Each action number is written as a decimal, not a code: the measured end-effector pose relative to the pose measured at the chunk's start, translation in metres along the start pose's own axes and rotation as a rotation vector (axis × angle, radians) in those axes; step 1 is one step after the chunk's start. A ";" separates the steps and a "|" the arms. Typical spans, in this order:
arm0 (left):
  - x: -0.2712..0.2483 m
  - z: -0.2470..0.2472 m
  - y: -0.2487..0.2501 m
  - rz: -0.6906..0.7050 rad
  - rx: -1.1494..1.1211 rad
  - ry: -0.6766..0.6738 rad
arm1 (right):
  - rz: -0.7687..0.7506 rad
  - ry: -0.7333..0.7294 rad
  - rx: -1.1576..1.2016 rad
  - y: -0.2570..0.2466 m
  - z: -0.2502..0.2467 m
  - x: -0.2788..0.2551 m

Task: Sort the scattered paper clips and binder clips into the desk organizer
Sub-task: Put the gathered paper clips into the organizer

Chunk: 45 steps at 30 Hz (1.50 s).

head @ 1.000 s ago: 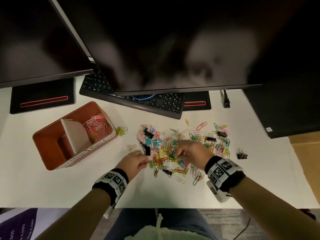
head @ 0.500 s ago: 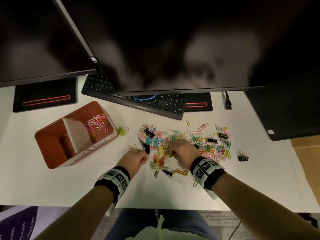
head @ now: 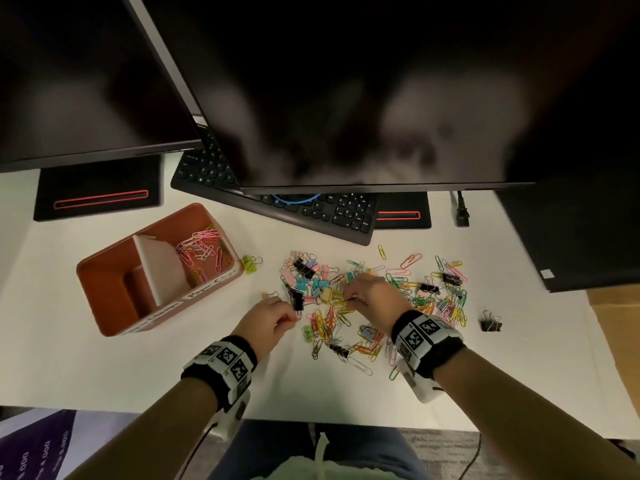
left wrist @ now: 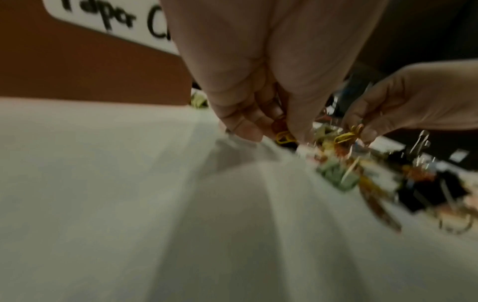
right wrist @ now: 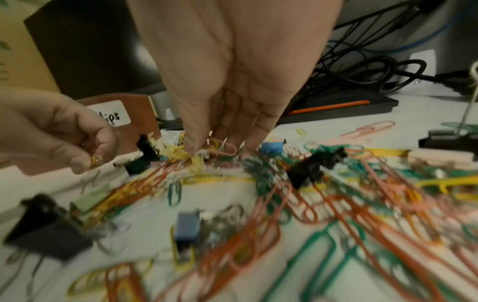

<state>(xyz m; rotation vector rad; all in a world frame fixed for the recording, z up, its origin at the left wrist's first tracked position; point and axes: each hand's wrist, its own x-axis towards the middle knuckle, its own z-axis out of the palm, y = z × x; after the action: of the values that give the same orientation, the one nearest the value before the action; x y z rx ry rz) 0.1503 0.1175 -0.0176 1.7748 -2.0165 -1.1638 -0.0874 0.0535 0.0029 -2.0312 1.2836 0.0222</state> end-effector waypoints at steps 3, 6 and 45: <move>-0.005 -0.026 0.011 0.045 -0.031 0.084 | 0.008 0.035 0.067 -0.010 -0.016 -0.001; -0.009 -0.067 0.018 0.030 -0.041 0.259 | -0.067 0.104 0.125 -0.035 -0.034 0.005; 0.031 -0.023 -0.009 -0.167 0.000 0.071 | 0.138 0.347 0.231 -0.022 -0.002 0.044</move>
<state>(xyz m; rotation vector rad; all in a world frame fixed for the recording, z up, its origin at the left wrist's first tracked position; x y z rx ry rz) 0.1632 0.0802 -0.0189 1.9877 -1.8582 -1.1284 -0.0481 0.0234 -0.0001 -1.7955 1.5579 -0.4117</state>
